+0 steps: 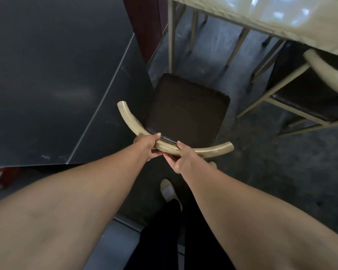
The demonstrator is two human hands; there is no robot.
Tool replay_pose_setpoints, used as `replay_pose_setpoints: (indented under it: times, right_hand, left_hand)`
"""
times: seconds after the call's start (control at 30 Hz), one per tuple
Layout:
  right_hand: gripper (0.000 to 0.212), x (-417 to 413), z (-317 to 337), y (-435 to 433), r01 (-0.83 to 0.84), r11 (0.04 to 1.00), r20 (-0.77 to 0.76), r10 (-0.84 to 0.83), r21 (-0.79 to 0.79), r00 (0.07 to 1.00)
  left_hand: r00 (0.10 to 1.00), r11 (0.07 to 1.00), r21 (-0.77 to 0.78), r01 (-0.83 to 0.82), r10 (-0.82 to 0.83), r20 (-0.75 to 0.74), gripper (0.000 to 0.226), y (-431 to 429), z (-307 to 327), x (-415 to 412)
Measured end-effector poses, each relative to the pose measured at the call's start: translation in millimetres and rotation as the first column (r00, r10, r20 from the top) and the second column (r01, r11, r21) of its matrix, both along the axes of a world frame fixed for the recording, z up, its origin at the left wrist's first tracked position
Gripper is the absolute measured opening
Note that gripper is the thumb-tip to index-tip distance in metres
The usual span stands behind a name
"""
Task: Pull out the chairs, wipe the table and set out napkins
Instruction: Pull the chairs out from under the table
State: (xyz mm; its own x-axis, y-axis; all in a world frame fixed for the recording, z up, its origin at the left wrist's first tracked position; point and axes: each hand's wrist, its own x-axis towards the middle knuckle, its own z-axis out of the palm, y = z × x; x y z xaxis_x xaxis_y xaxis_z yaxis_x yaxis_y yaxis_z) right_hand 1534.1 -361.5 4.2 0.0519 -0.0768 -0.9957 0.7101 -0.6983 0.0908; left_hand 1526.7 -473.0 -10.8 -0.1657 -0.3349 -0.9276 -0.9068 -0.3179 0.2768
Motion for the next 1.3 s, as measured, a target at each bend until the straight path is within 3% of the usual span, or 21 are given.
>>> replay_pose_setpoints:
  times: [0.17, 0.4, 0.93, 1.3]
  right_hand:
    - [0.024, -19, 5, 8, 0.007, 1.0, -0.044, -0.007, 0.001, 0.999]
    - [0.049, -87, 29, 24, -0.006, 0.998, -0.076, 0.01, 0.057, 0.997]
    - [0.051, -203, 11, 97, -0.051, 0.996, -0.102, 0.059, 0.077, 0.993]
    - [0.05, -293, -2, 112, 0.04, 0.994, -0.27, -0.01, 0.106, 0.963]
  left_hand:
    - [0.998, 0.998, 0.023, -0.059, 0.06, -0.013, 0.037, 0, 5, -19]
    - [0.991, 0.995, -0.07, -0.064, 0.055, -0.124, 0.041, 25, 37, -87]
    - [0.981, 0.995, -0.014, -0.103, 0.099, -0.164, 0.057, 92, 19, -200]
    - [0.964, 0.999, 0.034, -0.016, 0.024, -0.267, 0.053, 107, -9, -303]
